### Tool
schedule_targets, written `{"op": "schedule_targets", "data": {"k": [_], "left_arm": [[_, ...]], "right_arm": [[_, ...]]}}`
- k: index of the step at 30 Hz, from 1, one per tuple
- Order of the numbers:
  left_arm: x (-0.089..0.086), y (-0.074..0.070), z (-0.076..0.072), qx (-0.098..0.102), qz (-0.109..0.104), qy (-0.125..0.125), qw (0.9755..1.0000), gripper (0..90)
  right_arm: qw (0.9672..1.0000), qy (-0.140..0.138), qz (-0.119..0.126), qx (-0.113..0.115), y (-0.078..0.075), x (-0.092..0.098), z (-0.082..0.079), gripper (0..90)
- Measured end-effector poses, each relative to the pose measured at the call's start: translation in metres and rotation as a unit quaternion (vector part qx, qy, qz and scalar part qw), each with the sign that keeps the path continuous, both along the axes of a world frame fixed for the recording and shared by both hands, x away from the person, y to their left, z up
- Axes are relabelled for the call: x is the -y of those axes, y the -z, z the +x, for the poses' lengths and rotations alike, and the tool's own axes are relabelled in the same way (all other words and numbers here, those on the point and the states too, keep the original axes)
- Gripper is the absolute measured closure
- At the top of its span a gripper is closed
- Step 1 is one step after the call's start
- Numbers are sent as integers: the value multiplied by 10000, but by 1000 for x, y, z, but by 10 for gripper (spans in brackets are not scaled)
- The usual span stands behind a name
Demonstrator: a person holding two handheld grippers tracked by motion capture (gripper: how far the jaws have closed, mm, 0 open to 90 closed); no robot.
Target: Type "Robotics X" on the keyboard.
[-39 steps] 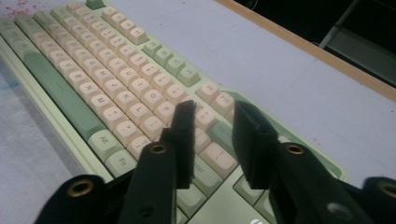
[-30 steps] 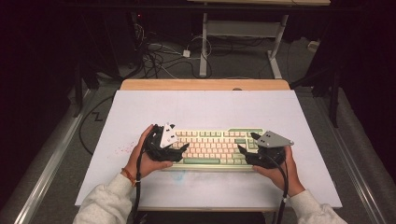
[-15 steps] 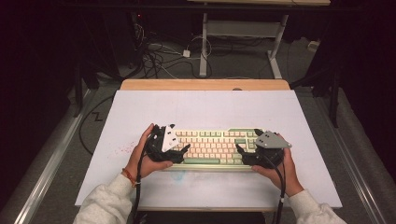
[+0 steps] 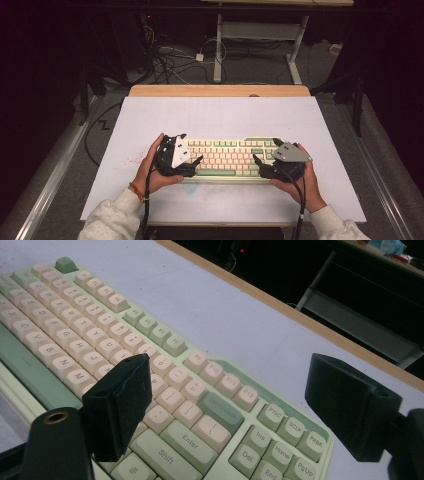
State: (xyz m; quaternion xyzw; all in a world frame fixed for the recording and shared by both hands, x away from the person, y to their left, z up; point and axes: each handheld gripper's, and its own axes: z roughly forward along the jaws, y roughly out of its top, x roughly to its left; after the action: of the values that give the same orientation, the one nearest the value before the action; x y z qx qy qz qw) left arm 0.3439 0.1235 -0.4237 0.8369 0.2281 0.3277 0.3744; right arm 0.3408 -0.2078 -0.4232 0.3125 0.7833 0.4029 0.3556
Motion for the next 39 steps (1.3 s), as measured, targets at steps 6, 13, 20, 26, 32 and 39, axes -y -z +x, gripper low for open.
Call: {"op": "schedule_targets", "data": {"k": [6, 13, 20, 26, 32, 39], "left_arm": [[-1, -1, -6, 22, -4, 84, 10000, 158], [-2, -1, -10, 55, -27, 121, 9999, 157], [-1, 0, -15, 83, 9, 180, 9998, 158], [-4, 2, -20, 80, 32, 198, 9998, 157], [-10, 3, -24, 101, 62, 177, 9998, 157], [-15, 2, -29, 105, 82, 174, 9998, 157]], "right_arm": [[10000, -32, -39, 10, -1, 0, -3, 190], [10000, -41, -43, 42, -3, 2, -7, 192], [10000, -63, -29, 40, -3, 5, -10, 194], [10000, -39, -51, 68, -4, 8, -13, 195], [9999, -30, -87, 80, -5, 12, -17, 195], [9999, -10, -133, 93, -6, 17, -21, 194]]}}
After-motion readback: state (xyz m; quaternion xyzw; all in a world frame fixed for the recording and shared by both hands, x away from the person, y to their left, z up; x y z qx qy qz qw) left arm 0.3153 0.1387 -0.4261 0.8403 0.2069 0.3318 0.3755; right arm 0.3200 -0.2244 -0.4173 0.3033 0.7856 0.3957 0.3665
